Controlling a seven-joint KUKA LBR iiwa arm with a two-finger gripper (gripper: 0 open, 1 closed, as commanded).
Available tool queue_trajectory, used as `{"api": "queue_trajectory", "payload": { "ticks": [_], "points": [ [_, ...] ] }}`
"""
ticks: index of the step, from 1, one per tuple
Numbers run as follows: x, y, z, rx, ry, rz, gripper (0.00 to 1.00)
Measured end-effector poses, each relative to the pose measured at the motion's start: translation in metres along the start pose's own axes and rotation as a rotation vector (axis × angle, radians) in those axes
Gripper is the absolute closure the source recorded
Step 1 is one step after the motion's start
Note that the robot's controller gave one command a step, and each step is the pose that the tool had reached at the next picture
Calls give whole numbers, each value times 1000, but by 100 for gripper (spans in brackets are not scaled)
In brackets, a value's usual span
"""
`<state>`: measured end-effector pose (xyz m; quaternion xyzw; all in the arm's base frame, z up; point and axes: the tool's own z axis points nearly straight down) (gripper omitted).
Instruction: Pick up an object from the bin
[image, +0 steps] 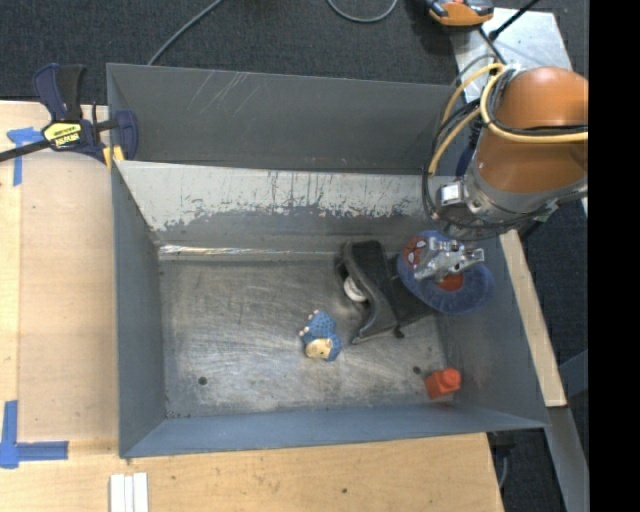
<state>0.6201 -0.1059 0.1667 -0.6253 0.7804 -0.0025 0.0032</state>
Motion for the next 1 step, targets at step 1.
{"api": "queue_trajectory", "payload": {
  "ticks": [1],
  "points": [
    [44,46,-111,1,2,-125,100]
  ]
}}
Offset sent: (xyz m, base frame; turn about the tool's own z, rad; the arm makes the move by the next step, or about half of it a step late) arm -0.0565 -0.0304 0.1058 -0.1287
